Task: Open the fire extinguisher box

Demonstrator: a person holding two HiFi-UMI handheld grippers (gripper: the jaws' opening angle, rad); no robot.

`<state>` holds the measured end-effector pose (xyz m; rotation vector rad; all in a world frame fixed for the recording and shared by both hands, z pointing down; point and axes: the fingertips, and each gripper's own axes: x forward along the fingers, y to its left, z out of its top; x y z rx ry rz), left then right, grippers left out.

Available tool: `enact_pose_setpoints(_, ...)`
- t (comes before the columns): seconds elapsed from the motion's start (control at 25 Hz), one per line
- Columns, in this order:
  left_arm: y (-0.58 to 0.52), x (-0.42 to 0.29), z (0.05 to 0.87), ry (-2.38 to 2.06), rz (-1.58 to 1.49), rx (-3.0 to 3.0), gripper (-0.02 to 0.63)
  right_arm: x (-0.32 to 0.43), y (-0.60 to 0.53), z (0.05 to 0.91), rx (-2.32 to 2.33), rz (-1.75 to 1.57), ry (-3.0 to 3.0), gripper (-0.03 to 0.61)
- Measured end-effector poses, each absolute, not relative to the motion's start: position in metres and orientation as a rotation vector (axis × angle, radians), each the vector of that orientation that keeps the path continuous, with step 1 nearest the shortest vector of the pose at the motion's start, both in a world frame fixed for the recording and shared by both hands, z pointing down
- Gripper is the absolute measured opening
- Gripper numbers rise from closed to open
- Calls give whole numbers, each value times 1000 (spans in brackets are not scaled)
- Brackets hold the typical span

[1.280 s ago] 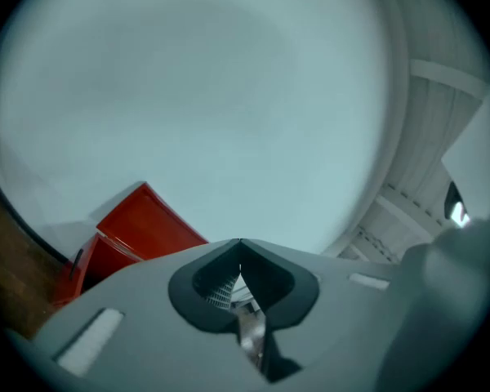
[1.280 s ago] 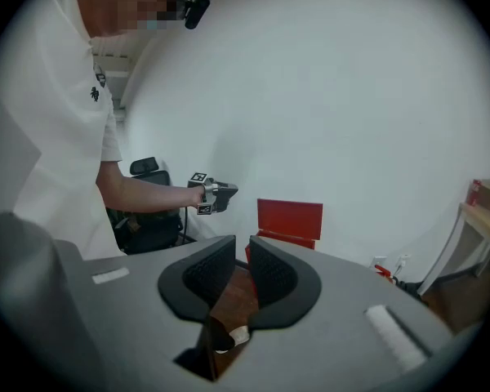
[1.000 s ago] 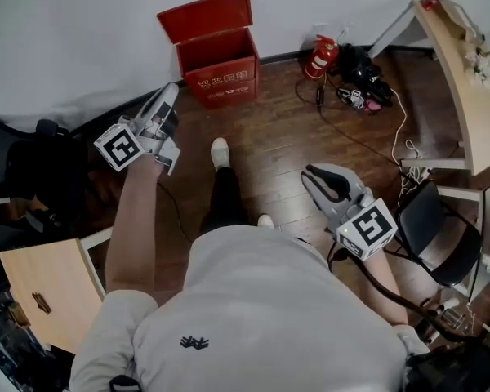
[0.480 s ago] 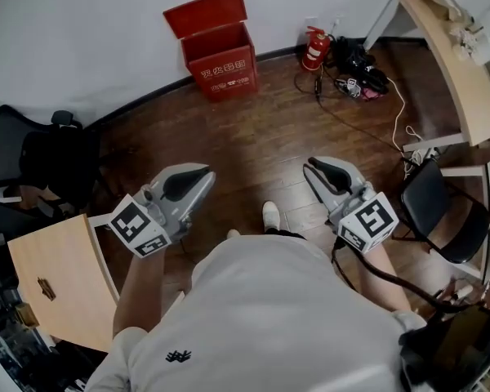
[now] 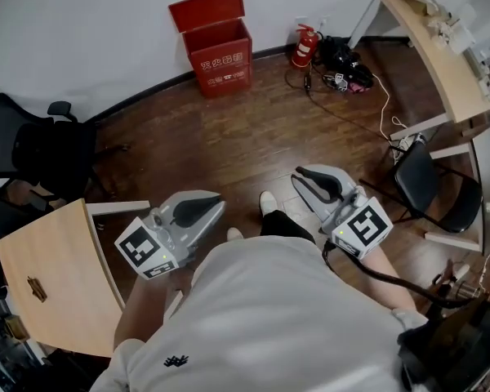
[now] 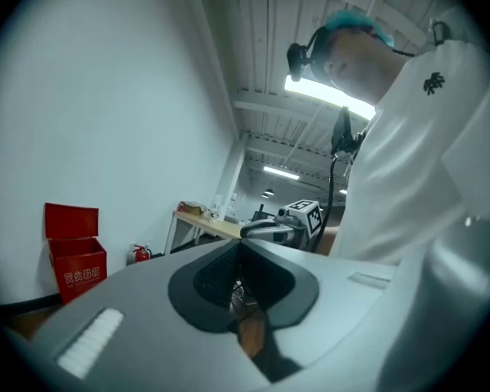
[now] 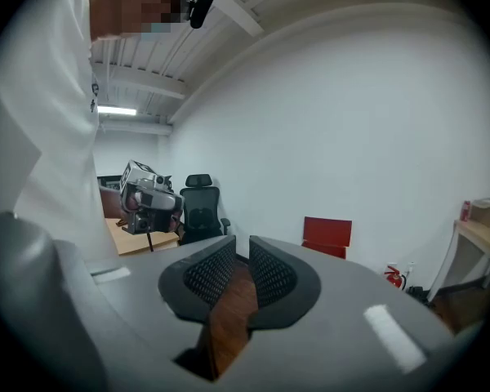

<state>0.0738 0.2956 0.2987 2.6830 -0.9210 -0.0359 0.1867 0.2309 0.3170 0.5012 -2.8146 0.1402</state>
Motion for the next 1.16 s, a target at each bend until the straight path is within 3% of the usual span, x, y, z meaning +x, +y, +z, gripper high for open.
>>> enact_pose_setpoints(0.56,355,58,304,-969,-60,2707,0,174,312,314,511,84,-2766,48)
enact_pose_setpoints(1.16,337,63,311,-1008,-37,2683,0,184,297,318,514,89,-2792,44)
